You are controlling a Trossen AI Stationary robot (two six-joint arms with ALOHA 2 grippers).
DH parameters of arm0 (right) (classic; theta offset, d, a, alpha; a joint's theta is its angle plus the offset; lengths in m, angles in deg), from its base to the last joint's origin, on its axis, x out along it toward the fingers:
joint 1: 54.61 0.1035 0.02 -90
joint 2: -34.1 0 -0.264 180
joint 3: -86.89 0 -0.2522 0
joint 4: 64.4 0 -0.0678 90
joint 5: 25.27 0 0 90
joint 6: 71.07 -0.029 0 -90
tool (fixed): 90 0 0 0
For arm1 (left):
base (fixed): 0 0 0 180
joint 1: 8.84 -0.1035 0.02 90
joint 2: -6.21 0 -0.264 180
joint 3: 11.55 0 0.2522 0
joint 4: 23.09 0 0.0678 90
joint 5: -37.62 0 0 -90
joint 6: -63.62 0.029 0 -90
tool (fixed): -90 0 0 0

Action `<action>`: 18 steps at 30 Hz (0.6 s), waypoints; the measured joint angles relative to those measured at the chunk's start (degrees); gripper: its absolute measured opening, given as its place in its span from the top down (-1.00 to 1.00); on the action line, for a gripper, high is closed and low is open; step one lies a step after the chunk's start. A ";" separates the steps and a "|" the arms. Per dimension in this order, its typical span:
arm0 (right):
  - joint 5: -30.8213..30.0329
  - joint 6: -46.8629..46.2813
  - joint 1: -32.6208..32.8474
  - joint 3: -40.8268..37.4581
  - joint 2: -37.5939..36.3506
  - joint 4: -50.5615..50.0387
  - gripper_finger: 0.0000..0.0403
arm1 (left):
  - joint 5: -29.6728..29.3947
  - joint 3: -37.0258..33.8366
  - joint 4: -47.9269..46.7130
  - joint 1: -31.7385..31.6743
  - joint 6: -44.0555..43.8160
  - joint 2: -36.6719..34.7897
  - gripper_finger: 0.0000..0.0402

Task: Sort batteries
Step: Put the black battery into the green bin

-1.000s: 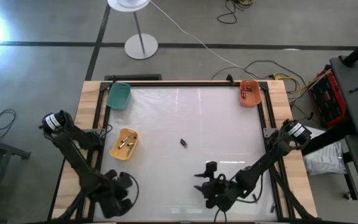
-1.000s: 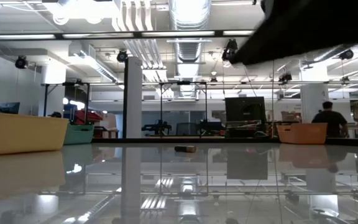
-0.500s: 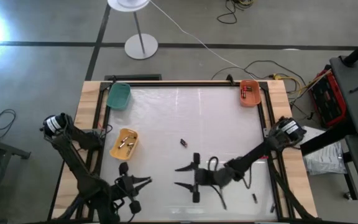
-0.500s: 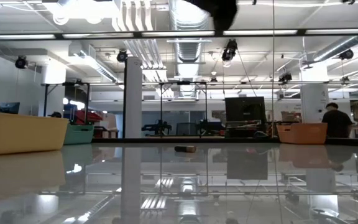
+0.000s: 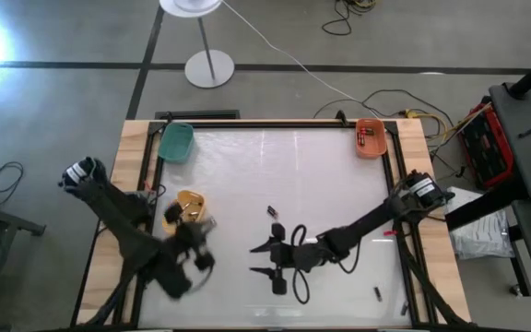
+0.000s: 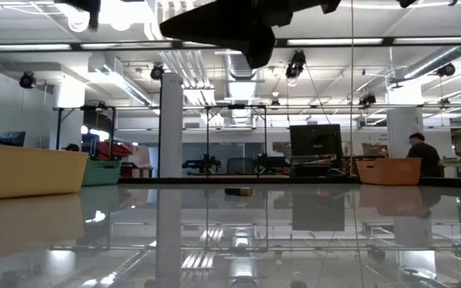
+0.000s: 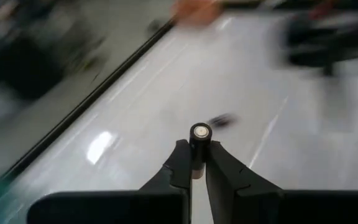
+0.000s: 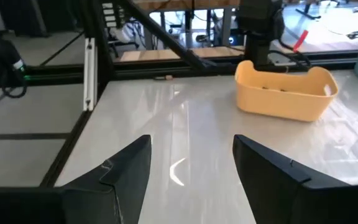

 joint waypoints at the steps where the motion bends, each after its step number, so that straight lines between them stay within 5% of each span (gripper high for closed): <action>1: 0.01 -0.03 0.18 -0.05 0.00 -0.08 -0.09 | 2.35 0.19 -5.20 -1.91 -3.63 -0.92 0.98; 6: 0.00 -1.80 1.33 -0.06 0.00 -0.50 -0.09 | 17.40 -2.37 -17.12 -18.25 -5.93 -7.10 0.98; 12: 0.05 -1.80 2.48 -0.06 -0.68 -7.85 -0.09 | 31.50 -5.79 -8.21 -49.51 16.36 -14.43 0.98; 18: -0.57 -9.92 3.73 -0.12 -6.91 -31.88 -0.09 | 44.37 -6.56 6.38 -83.91 42.33 -15.16 0.98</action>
